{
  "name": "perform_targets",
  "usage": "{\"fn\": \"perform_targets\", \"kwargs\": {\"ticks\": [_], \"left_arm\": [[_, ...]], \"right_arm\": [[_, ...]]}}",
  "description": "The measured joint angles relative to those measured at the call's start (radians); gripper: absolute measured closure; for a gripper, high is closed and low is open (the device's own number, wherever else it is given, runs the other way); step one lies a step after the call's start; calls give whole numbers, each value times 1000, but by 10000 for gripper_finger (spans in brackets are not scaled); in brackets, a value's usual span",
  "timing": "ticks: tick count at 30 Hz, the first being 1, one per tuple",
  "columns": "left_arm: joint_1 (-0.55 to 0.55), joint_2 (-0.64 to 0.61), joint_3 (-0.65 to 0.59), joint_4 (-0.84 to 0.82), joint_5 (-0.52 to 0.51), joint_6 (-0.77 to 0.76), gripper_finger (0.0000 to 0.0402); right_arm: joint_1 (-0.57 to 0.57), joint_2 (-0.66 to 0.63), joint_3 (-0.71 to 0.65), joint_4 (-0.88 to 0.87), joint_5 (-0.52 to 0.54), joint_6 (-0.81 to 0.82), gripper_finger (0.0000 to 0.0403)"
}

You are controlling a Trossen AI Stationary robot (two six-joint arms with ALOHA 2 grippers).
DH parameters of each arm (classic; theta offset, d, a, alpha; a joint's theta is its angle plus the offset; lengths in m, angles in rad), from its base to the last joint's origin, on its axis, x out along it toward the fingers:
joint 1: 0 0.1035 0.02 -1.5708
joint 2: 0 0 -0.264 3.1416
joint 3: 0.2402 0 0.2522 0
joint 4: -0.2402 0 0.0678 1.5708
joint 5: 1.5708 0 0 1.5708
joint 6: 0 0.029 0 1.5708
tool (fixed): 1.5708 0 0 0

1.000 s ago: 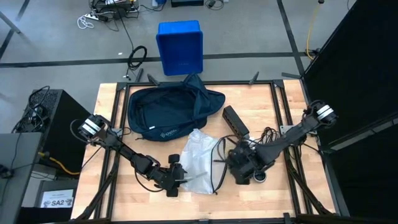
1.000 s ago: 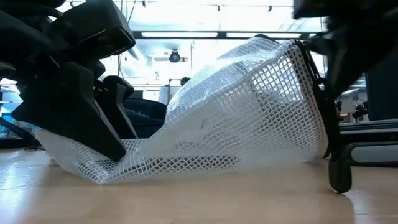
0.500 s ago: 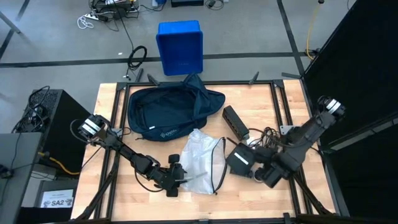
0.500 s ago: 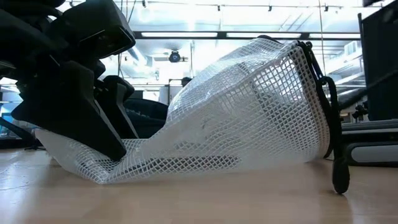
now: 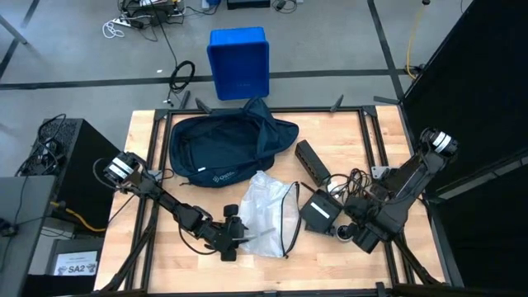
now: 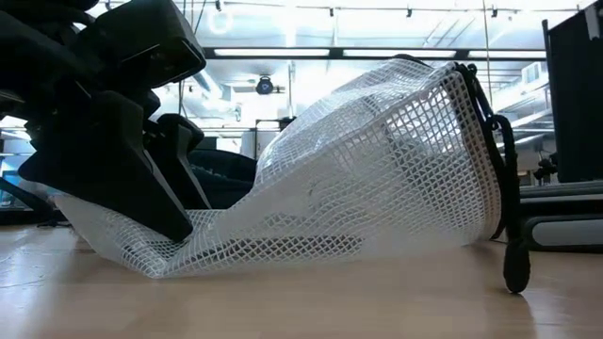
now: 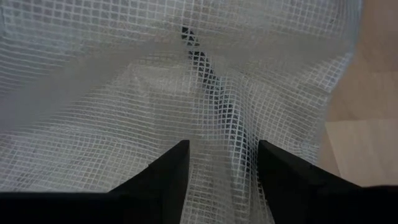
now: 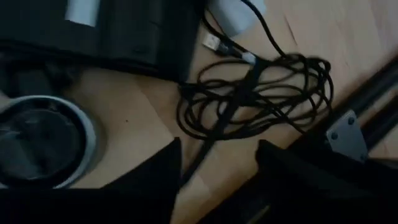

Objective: Unpack backpack
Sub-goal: Remove the black pen from the white mesh envelope

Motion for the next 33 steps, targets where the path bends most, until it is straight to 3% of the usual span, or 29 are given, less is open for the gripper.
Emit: {"fn": "perform_targets", "kwargs": {"ticks": [6,9,11,16,22,28,33], "left_arm": [[0,0,0,8,0,0,241],[1,0,0,49,28,23,241],[0,0,0,69,45,33,241],[2,0,0,77,48,22,241],[4,6,0,77,61,-52,241],[11,43,0,63,61,-91,241],[22,93,5,92,54,-122,241]], "right_arm": [[-39,0,56,108,184,-144,157],[-85,0,53,279,275,-299,153],[-131,0,40,436,282,-437,158],[-249,23,-9,828,219,-775,190],[-370,190,-22,1091,48,-1021,230],[-436,366,36,1203,-48,-1153,242],[-455,415,67,1284,-101,-1210,228]]}}
